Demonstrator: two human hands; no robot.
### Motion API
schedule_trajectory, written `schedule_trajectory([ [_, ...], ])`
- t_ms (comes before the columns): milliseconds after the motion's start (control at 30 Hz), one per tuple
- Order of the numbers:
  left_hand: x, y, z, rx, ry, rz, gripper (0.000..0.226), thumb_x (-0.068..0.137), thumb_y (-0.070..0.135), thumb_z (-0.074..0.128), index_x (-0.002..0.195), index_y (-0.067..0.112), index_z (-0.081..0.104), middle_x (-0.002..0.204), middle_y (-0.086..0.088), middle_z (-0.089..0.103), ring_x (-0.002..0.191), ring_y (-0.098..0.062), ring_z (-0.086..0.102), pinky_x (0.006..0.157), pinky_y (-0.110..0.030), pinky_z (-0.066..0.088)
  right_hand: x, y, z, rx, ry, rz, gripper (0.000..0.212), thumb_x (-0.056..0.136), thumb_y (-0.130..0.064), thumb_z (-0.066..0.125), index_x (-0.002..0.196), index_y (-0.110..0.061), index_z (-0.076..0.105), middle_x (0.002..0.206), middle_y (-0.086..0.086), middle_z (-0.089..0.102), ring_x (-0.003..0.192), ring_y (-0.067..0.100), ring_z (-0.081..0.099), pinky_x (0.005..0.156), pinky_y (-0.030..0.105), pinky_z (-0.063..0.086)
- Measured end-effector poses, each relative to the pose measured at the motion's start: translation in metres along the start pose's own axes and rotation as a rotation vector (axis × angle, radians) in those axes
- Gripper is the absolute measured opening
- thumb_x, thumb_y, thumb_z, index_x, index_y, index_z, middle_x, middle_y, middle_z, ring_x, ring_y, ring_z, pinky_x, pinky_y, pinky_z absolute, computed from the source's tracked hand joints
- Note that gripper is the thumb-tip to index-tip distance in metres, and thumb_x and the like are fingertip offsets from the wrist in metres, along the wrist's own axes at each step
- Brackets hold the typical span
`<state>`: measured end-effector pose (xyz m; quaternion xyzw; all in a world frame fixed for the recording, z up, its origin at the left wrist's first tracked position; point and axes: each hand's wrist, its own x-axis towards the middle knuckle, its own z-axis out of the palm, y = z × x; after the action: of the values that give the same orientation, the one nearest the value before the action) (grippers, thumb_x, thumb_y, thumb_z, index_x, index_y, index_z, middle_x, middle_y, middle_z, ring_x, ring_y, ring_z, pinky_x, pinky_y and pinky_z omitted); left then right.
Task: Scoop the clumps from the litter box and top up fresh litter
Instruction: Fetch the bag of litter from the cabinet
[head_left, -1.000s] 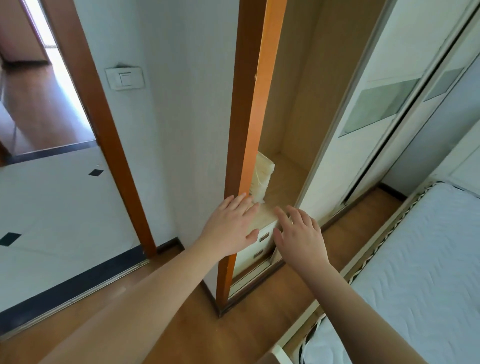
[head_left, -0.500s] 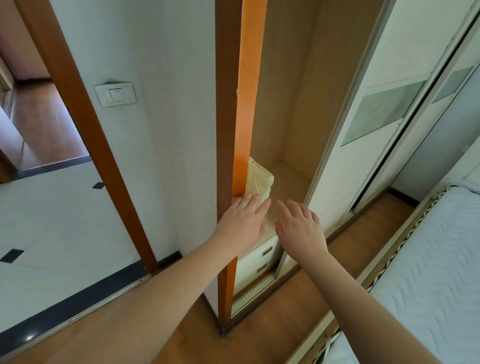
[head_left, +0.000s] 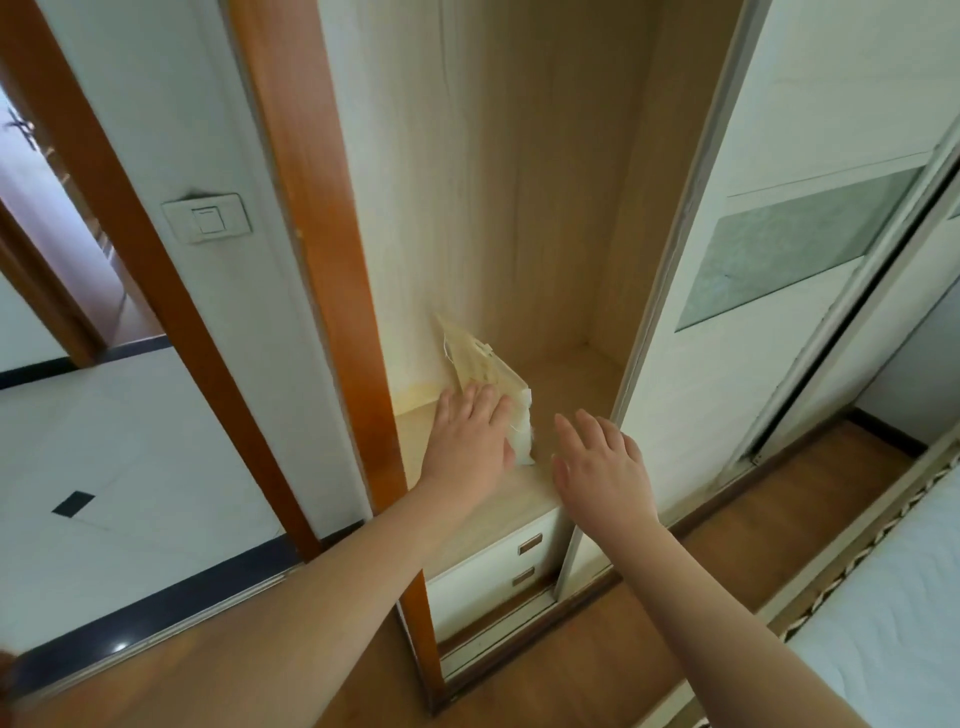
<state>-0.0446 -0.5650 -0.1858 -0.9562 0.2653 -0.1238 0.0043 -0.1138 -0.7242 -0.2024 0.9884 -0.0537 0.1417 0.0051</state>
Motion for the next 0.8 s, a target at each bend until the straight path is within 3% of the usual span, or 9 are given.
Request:
schedule_trajectory([
  [167,0.023,0.003,0.020,-0.031,-0.087,-0.139,0.063,0.098,0.044,0.030,0.155,0.024,0.012,0.162,-0.007,0.019,0.150,-0.028,0.009,0.120,-0.055,0.003,0.027,0.020,0.013,0.037,-0.014,-0.050,0.052,0.095,-0.039,0.048,0.142,-0.021,0.040,0.144,0.007,0.047,0.131,0.029,0.044,0.105,0.044,0.039],
  [367,0.051,-0.004,0.048,-0.050,-0.128,-0.279,0.068,0.096,0.053,0.029,0.155,0.027,0.007,0.163,-0.008,0.013,0.151,-0.030,0.004,0.119,-0.057,0.004,0.073,0.025,0.043,0.089,-0.074,-0.085,0.055,0.093,-0.039,0.047,0.143,-0.020,0.038,0.142,0.006,0.046,0.130,0.029,0.045,0.104,0.044,0.039],
  [567,0.088,-0.011,0.079,-0.110,-0.162,-0.353,0.068,0.096,0.053,0.033,0.155,0.030,0.010,0.163,-0.007,0.013,0.150,-0.030,0.006,0.118,-0.056,0.006,0.130,0.019,0.084,0.147,-0.221,-0.067,0.061,0.096,-0.041,0.042,0.149,-0.019,0.022,0.149,0.003,0.037,0.137,0.025,0.034,0.111,0.040,0.031],
  [800,0.115,-0.016,0.109,-0.144,-0.216,-0.428,0.065,0.097,0.053,0.030,0.155,0.031,0.009,0.163,-0.010,0.011,0.150,-0.033,0.004,0.118,-0.058,0.005,0.198,0.007,0.122,0.131,-0.350,0.051,0.057,0.095,-0.039,0.045,0.143,-0.013,0.028,0.139,0.009,0.045,0.127,0.029,0.044,0.103,0.041,0.037],
])
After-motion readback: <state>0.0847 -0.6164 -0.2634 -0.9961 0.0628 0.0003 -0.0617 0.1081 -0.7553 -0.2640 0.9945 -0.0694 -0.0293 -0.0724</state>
